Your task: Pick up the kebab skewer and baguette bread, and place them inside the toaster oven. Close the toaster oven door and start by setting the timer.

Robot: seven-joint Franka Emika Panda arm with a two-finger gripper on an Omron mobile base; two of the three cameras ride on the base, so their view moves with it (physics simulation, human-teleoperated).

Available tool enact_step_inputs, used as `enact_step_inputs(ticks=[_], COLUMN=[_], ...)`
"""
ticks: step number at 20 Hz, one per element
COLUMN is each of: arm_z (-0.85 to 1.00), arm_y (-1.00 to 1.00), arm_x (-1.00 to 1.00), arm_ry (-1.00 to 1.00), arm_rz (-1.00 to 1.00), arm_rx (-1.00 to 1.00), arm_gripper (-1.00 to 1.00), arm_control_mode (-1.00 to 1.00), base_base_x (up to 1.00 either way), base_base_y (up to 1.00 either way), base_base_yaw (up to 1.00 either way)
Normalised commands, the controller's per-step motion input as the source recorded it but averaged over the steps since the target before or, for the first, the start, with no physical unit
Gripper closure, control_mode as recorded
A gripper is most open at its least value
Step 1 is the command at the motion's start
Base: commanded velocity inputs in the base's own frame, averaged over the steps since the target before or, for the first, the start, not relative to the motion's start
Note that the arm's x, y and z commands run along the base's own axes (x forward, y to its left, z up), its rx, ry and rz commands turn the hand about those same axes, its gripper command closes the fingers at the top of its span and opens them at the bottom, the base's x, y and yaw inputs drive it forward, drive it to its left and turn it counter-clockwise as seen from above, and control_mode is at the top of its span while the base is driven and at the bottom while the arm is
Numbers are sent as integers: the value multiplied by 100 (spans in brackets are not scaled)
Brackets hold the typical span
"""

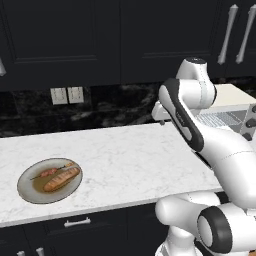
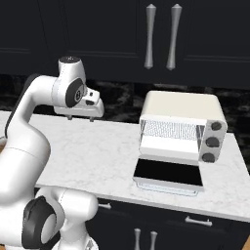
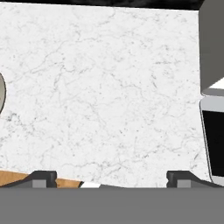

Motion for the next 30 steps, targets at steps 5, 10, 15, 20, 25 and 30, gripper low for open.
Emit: enact_step_inputs(ticks=[5, 10, 15, 20, 25, 30], arm_z=[0, 0, 0, 0, 0, 0], arm_y=[0, 0, 0, 0, 0, 0], arm_x=[0, 0, 0, 0, 0, 0], arm_ry=[0, 0, 0, 0, 0, 0], arm_rz=[0, 0, 0, 0, 0, 0], arm_rx=[0, 0, 0, 0, 0, 0], arm_gripper=[-100, -100, -100, -100, -100, -100], arm_control_mode=[100, 100, 100, -100, -100, -100], base_base_x=[1, 0, 0, 0, 0, 0], base_base_y=[-13, 0, 0, 0, 0, 0], base_base_yaw=[0, 0, 0, 0, 0, 0])
